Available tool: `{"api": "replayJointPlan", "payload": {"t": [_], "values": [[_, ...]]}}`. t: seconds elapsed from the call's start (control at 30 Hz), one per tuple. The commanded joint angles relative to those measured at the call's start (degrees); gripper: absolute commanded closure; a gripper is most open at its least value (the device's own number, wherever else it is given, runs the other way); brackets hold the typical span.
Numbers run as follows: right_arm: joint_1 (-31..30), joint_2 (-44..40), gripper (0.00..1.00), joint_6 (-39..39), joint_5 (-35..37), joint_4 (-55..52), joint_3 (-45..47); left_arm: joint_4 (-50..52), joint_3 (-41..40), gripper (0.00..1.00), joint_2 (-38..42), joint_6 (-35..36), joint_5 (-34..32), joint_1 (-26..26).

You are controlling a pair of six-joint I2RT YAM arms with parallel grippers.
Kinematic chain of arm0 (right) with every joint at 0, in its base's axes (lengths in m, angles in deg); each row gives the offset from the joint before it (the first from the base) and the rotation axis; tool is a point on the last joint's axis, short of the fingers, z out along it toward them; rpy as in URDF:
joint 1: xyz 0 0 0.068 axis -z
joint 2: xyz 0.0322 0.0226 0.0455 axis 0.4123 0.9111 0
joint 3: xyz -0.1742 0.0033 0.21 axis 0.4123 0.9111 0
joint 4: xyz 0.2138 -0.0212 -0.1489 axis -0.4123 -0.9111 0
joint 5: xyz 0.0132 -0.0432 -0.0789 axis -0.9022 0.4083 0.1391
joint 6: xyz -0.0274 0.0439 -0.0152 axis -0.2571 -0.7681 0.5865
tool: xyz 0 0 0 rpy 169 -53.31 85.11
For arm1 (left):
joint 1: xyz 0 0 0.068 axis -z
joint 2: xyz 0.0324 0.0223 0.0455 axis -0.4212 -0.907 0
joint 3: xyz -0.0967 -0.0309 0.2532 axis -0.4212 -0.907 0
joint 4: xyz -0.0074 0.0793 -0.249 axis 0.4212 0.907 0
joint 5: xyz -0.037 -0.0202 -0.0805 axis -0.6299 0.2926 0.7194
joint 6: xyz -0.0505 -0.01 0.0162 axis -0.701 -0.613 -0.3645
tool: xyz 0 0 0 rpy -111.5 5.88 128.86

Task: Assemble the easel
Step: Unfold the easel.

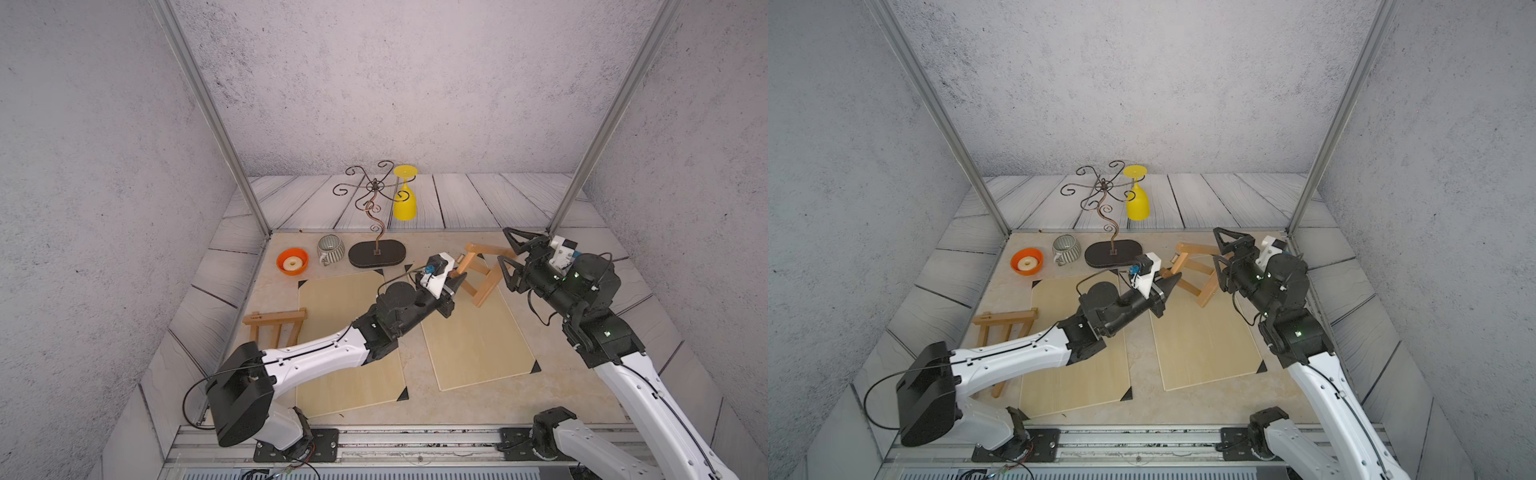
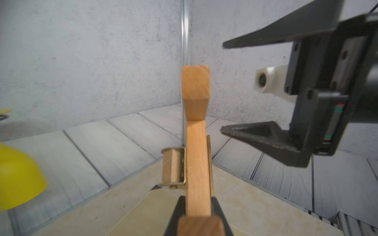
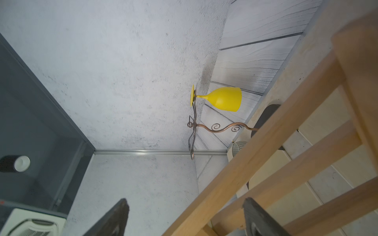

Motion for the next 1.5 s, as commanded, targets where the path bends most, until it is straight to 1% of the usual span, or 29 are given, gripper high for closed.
{"api": "replayJointPlan", "payload": {"t": [0.0,0.03,0.07,0.13,0.17,0.23,0.3,0.37,0.53,0.63,0.7,0.8,0.87,0.93,1.0,1.17,1.23,1.33,1.47], "values": [[-1.04,2.79,0.1,17.03,-7.7,-6.48,-5.67,15.03,1.4,1.0,6.31,-2.28,0.85,-3.75],[-1.33,4.26,0.1,22.53,-9.2,-8.17,-7.72,18.31,1.42,1.0,8.04,-2.2,0.13,-4.73],[-2.06,5.37,0.09,27.31,-9.02,-10.69,-9.54,21.28,1.58,1.0,9.63,-2.67,0.37,-5.54],[-4.23,7.86,0.08,37.89,-6.97,-14.87,-12.84,28.21,2.71,1.0,12.97,-3.96,2.79,-8.25],[-5.42,8.55,0.08,42.4,-5.78,-15.57,-13.12,31.07,3.48,1.0,14.2,-4.11,3.31,-8.94],[-8.03,9.42,0.08,50.76,0.1,-17.38,-12.78,36.6,4.83,1.0,16.83,-4.06,3.55,-9.48],[-9.98,9.81,0.08,56.58,4.01,-16.03,-10.58,39.56,5.28,1.0,19.09,-5.08,4.08,-9.6],[-11.62,10.3,0.09,61.71,4.66,-12.92,-7.89,41.11,5.34,1.0,20.95,-6.01,5.47,-9.69],[-20.13,11.54,0.12,77.74,13.52,-5.54,0.87,45.15,6.55,1.0,23.36,-8.22,6.9,-9.72],[-24.64,12.19,0.13,84.28,16.09,-1.19,4.16,46.29,7.19,1.0,23.99,-9.49,8.32,-9.76],[-26.84,12.83,0.14,87.04,18.22,2.7,6.29,47.28,7.91,1.0,24.07,-10.12,8.97,-9.76],[-27.58,14.11,0.16,88.24,22.24,5.73,7.13,47.81,8.59,1.0,24.27,-10.36,10.94,-9.64],[-27.56,14.48,0.19,89.38,22.95,6.51,7.25,48.15,8.79,1.0,24.48,-11.06,11.25,-9.65],[-27.57,14.52,0.2,90.18,23.1,7.69,7.88,48.1,8.81,1.0,24.77,-11.28,11.64,-9.64],[-27.55,15.11,0.24,91.36,22.59,8.84,8.31,47.82,8.89,1.0,24.94,-11.95,12.22,-9.7],[-27.56,16.94,0.3,92.22,18.99,7.7,7.08,46.69,9.23,1.0,24.22,-12.81,12.9,-9.69],[-27.53,17.12,0.36,92.12,17.06,8.07,7.13,45.71,9.15,1.0,23.78,-13.67,12.92,-9.65],[-27.55,17.22,0.47,92.16,17.04,8.03,7.08,45.35,9.49,1.0,22.87,-13.84,13.64,-9.63],[-27.55,16.51,0.64,92.79,16.15,7.98,7.81,44.59,8.81,1.0,22.55,-13.6,12.91,-9.63]]}}
